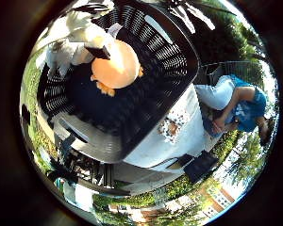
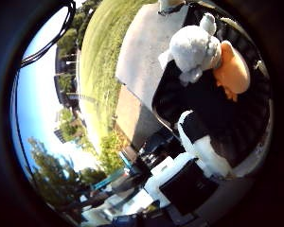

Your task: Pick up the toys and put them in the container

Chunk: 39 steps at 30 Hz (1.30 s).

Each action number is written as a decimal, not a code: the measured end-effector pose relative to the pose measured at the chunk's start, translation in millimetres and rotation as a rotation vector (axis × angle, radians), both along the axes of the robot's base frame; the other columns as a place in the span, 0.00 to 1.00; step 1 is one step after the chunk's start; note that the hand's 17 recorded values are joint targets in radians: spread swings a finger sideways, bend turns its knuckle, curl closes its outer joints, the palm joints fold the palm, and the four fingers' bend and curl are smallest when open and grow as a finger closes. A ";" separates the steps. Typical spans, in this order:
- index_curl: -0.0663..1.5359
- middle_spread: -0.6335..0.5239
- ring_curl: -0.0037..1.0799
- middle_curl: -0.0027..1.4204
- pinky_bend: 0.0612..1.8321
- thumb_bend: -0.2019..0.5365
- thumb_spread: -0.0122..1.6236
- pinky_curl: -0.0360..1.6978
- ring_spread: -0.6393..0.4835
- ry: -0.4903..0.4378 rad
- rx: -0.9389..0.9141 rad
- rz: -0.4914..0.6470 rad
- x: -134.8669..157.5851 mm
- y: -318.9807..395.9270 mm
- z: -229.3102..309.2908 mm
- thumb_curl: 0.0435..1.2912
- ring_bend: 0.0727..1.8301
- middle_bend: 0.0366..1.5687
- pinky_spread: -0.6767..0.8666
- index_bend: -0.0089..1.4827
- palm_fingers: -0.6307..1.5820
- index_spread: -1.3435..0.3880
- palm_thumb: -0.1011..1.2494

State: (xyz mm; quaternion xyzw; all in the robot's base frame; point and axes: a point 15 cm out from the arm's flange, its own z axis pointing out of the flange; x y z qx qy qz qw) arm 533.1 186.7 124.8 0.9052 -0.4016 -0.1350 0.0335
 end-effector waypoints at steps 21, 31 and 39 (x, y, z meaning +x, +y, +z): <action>0.25 0.61 0.27 0.24 0.42 0.23 0.70 0.20 0.83 -0.047 -0.178 -0.283 33.8 -289.9 -17.6 0.29 0.24 0.09 0.75 0.12 0.31 0.61 0.57; 0.24 0.59 0.27 0.23 0.39 0.24 0.70 0.18 0.82 -0.075 -0.316 -0.148 44.5 -336.8 -97.3 0.28 0.22 0.08 0.74 0.13 0.32 0.58 0.56; 0.23 0.58 0.28 0.22 0.41 0.23 0.68 0.17 0.82 -0.073 -0.376 -0.046 45.8 -325.3 -160.9 0.27 0.21 0.08 0.75 0.12 0.33 0.58 0.57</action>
